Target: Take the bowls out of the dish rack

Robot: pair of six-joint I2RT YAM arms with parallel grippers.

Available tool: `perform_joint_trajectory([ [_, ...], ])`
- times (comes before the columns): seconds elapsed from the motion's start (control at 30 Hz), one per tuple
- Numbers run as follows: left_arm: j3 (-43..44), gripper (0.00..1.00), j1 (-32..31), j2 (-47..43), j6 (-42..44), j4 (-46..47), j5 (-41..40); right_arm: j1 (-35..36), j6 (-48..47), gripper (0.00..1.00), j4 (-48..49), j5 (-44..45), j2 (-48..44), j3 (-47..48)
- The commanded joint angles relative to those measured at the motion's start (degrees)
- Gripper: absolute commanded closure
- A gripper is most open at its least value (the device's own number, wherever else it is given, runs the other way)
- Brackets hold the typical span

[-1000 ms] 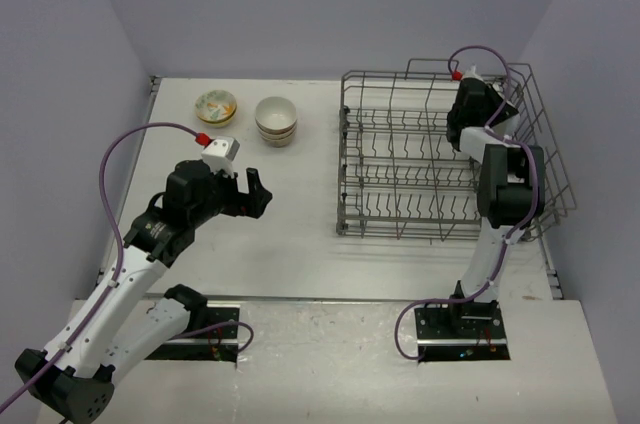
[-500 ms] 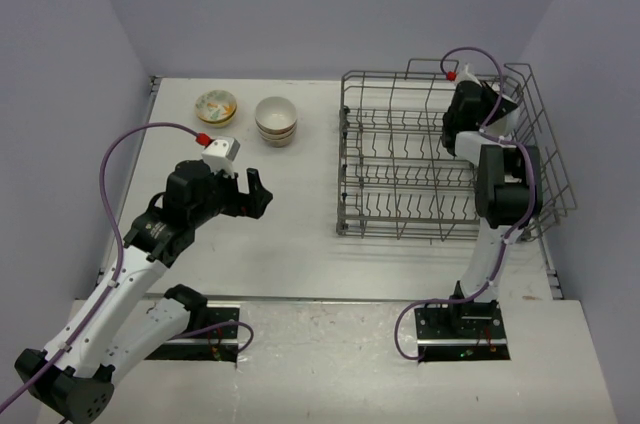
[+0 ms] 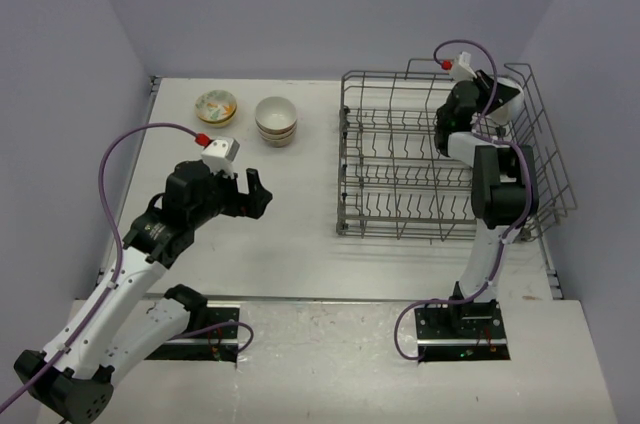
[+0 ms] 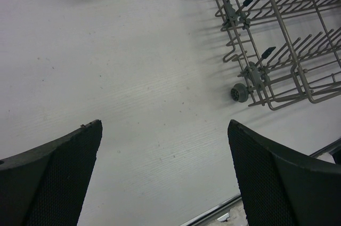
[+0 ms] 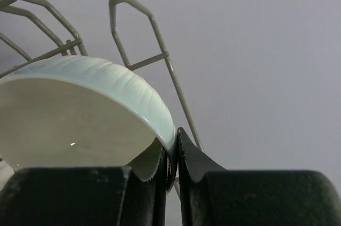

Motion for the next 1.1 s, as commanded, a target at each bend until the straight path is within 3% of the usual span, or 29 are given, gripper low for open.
perform_joint_trajectory([
  [0.0, 0.1, 0.00, -0.3, -0.7, 0.6, 1.5, -1.3, 1.0, -2.8, 1.00, 9.9, 1.7, -4.3, 1.1],
  [0.5, -0.2, 0.00, 0.2, -4.4, -1.2, 1.5, -6.9, 9.9, 5.2, 1.00, 2.5, 4.2, -18.3, 1.4],
  [0.53, -0.1, 0.00, 0.7, -5.2, -1.8, 1.3, -8.4, 11.3, 11.5, 1.00, -6.3, 4.9, -20.2, 2.0],
  [0.63, 0.1, 0.00, 3.2, -6.5, -2.9, 0.9, -12.1, 14.7, 22.8, 1.00, -14.5, 4.2, -23.9, 1.8],
  [0.77, 0.0, 0.00, 5.8, -7.9, -3.3, 0.8, -13.1, 18.8, 41.1, 1.00, -37.4, 2.5, -28.7, 5.7],
  [0.87, 0.4, 0.00, 8.0, -8.1, -3.7, 0.2, -15.1, 23.5, 59.4, 1.00, -56.1, -3.8, -31.9, 10.4],
  [1.07, 1.8, 0.00, 14.9, -9.3, -6.8, -2.1, -23.3, 34.8, 83.2, 1.00, -71.1, -26.9, -34.0, 16.1],
])
